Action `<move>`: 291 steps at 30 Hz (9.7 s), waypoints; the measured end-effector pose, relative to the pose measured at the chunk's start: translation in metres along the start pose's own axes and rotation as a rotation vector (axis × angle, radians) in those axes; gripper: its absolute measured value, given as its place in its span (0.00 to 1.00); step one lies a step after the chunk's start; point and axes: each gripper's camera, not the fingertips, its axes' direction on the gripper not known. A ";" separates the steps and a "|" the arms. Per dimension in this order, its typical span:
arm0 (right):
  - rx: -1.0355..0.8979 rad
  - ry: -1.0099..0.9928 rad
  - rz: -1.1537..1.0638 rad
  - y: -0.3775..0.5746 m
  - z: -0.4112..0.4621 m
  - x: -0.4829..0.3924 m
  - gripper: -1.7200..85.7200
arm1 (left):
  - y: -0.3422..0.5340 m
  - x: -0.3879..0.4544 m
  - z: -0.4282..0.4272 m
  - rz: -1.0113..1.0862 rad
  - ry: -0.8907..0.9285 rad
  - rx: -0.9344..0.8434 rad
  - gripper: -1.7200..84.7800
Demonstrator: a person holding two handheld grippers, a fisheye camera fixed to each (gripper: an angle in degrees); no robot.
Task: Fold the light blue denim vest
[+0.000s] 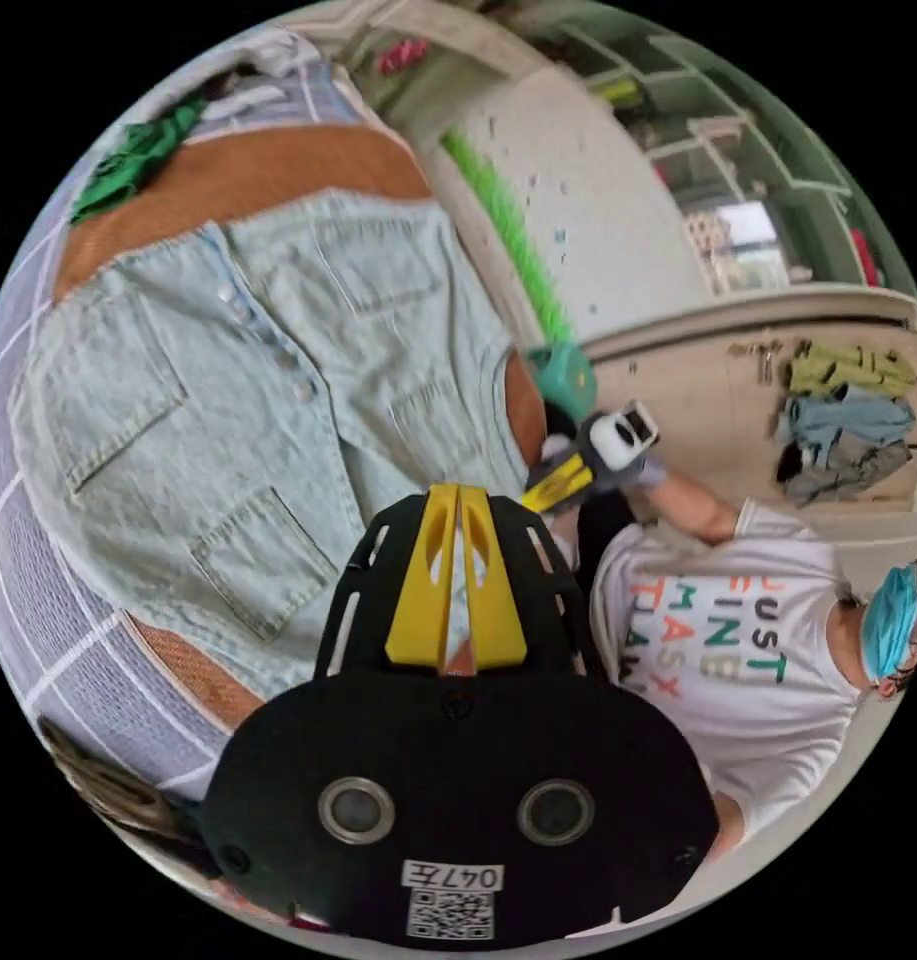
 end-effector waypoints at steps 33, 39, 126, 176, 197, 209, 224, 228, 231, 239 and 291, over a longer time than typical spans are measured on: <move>0.278 0.381 0.119 -0.073 -0.066 0.036 0.02 | 0.087 -0.146 0.149 0.039 -0.045 0.062 0.02; 0.303 0.394 0.104 -0.065 -0.063 0.011 0.01 | 0.100 -0.158 0.165 -0.017 0.041 0.108 0.06; 0.500 -0.132 -0.201 -0.062 0.405 -0.025 0.02 | 0.125 -0.101 0.217 0.143 0.362 0.329 0.01; 0.471 -0.447 -0.318 -0.096 0.459 0.098 0.02 | 0.083 -0.054 0.233 0.189 0.456 0.356 0.01; 0.440 0.075 -0.555 -0.067 0.310 -0.036 0.03 | 0.050 -0.101 0.291 0.033 0.814 0.367 0.01; 0.253 0.187 -0.750 -0.076 0.235 -0.093 0.03 | 0.037 -0.119 0.327 -0.065 0.935 0.357 0.01; 0.303 0.324 -0.862 -0.039 0.193 -0.097 0.02 | 0.031 -0.111 0.354 -0.065 0.892 0.379 0.01; 0.333 0.305 -0.870 -0.022 0.182 -0.089 0.02 | 0.032 -0.109 0.362 -0.079 0.873 0.380 0.01; 0.359 0.303 -0.867 -0.010 0.179 -0.082 0.02 | 0.032 -0.108 0.368 -0.084 0.869 0.378 0.01; 0.457 0.248 -0.805 0.018 0.175 -0.059 0.03 | 0.038 -0.106 0.380 -0.096 0.871 0.404 0.01; 0.506 0.226 -0.684 0.010 0.250 0.012 0.03 | 0.162 -0.181 0.405 -0.274 0.813 0.514 0.01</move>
